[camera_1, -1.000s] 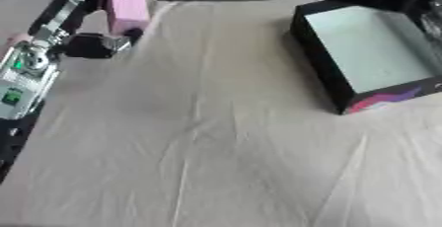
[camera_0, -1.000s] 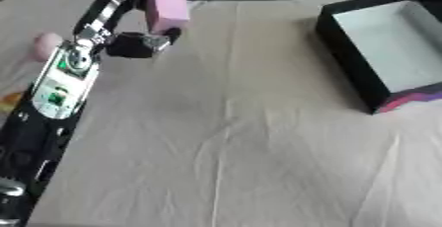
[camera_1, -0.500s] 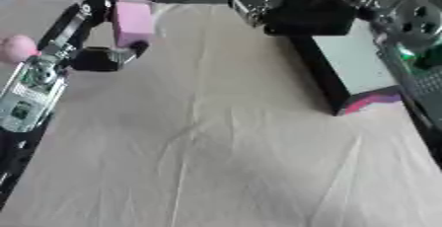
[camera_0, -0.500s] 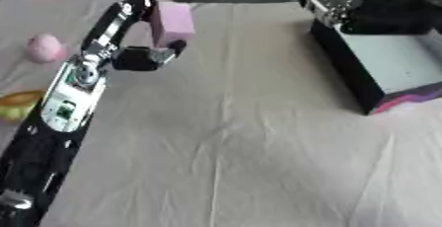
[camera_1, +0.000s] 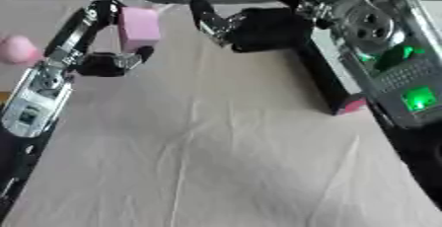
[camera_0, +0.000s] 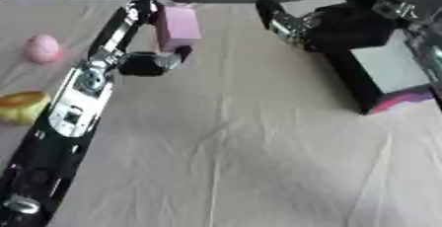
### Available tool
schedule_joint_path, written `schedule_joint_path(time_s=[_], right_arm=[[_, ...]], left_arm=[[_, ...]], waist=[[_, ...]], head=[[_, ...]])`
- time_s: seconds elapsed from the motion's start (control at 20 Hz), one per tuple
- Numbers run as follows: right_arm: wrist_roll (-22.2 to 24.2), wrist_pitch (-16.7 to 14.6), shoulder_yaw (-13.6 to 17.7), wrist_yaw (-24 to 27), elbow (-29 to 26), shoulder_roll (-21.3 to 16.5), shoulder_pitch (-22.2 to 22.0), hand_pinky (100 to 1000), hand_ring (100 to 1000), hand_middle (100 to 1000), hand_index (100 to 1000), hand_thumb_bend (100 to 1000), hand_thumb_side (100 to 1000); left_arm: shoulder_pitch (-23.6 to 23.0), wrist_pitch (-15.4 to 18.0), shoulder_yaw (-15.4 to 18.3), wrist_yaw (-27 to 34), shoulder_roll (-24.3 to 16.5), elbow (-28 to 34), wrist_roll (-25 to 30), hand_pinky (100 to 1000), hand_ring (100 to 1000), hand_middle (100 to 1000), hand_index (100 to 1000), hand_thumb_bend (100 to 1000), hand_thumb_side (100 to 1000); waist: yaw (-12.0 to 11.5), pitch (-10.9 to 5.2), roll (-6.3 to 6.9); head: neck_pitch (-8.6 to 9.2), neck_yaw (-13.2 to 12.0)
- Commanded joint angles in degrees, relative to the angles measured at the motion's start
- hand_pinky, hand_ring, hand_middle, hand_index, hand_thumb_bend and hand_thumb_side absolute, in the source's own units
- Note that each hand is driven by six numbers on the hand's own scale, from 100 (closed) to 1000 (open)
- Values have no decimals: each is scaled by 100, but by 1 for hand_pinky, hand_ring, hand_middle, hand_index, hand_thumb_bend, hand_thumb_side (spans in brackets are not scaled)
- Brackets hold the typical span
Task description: Pick up the objects with one hand, pass them to the other hand, and then place them into the box on the other side of the table.
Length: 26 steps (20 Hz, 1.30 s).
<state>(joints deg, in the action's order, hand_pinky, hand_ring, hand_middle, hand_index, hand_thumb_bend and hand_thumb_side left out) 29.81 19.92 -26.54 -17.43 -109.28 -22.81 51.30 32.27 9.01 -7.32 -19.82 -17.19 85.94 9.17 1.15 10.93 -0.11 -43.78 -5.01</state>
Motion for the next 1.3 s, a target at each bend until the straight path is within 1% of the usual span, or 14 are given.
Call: schedule_joint_path(time_s=[0.05,0.4,0.5,0.65,0.85,0.95,1.05,1.25,1.3], right_arm=[[115,-59,-68,-121,131,92,187,962,921,958,971,100,595],[317,-272,-291,-356,593,387,360,961,925,966,985,100,580],[359,-346,-334,-410,701,461,400,961,926,962,984,100,560],[416,-478,-388,-482,820,545,448,960,928,961,986,100,553],[474,-712,-433,-637,967,613,482,957,929,956,983,100,486],[485,-869,-447,-761,1030,630,503,953,927,951,978,137,440],[487,-994,-458,-919,1088,647,531,949,923,942,970,174,425],[438,-1151,-484,-1269,1159,671,561,942,911,910,936,242,437],[402,-1175,-479,-1367,1153,668,563,938,906,896,923,272,431]], left_arm=[[118,91,-66,-100,21,124,5,743,652,606,539,100,126],[184,175,-172,-175,177,187,77,741,652,606,538,100,115],[201,204,-194,-191,217,220,80,740,651,605,538,100,113],[238,220,-231,-193,271,238,101,740,650,605,538,100,114],[272,227,-275,-156,328,255,159,740,649,604,538,100,115],[276,228,-296,-122,331,266,184,738,648,602,537,100,115],[282,239,-312,-86,332,270,200,738,647,600,537,100,115],[286,263,-318,-73,355,251,178,736,642,596,537,100,114],[285,264,-320,-75,356,246,170,736,641,595,536,100,116]], waist=[[-11,-238,-65],[-46,-234,-80],[-62,-230,-82],[-81,-224,-90],[-98,-221,-99],[-101,-222,-100],[-100,-225,-101],[-98,-226,-104],[-97,-226,-102]], head=[[-33,47],[-33,127],[-33,151],[-33,167],[-33,181],[-33,184],[-33,186],[-33,192],[-33,188]])
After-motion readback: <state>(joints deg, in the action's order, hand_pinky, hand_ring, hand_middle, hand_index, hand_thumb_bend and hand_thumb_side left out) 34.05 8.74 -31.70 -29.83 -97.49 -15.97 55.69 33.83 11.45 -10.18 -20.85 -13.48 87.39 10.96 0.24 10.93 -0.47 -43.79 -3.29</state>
